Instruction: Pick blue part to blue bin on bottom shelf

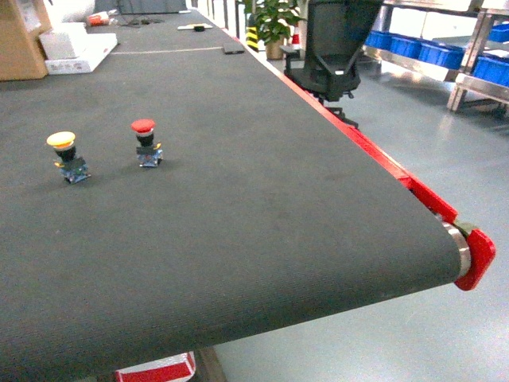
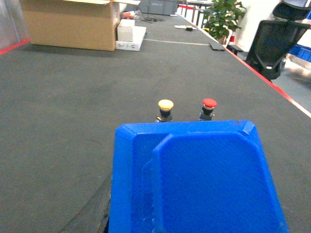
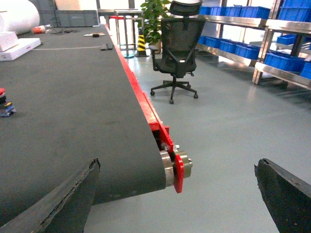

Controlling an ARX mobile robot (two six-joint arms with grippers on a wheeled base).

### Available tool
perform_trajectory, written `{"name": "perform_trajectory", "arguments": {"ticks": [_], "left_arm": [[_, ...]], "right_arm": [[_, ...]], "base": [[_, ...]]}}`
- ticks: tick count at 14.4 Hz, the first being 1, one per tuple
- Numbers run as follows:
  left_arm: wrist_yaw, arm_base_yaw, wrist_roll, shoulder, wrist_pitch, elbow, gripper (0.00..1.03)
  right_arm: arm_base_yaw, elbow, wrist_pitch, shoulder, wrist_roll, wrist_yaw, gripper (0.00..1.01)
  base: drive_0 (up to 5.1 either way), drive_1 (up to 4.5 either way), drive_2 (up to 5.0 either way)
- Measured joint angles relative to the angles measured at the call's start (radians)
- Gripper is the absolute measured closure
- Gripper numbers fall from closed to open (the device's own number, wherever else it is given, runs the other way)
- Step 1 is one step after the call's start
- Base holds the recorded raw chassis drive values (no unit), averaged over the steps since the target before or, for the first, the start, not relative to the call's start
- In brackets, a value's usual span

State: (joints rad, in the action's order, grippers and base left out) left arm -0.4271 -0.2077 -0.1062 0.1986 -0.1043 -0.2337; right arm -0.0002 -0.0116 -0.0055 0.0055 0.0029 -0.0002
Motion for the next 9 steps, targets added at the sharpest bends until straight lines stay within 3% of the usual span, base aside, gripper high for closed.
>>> {"name": "perform_trajectory", "arguments": {"ticks": [9], "left_arm": [[0.000, 0.000, 0.000, 0.000, 0.000, 0.000, 0.59]], "right_arm": [[0.000, 0.000, 0.000, 0.000, 0.000, 0.000, 0.03]], "base": [[-1.6, -1.63, -1.6]]}}
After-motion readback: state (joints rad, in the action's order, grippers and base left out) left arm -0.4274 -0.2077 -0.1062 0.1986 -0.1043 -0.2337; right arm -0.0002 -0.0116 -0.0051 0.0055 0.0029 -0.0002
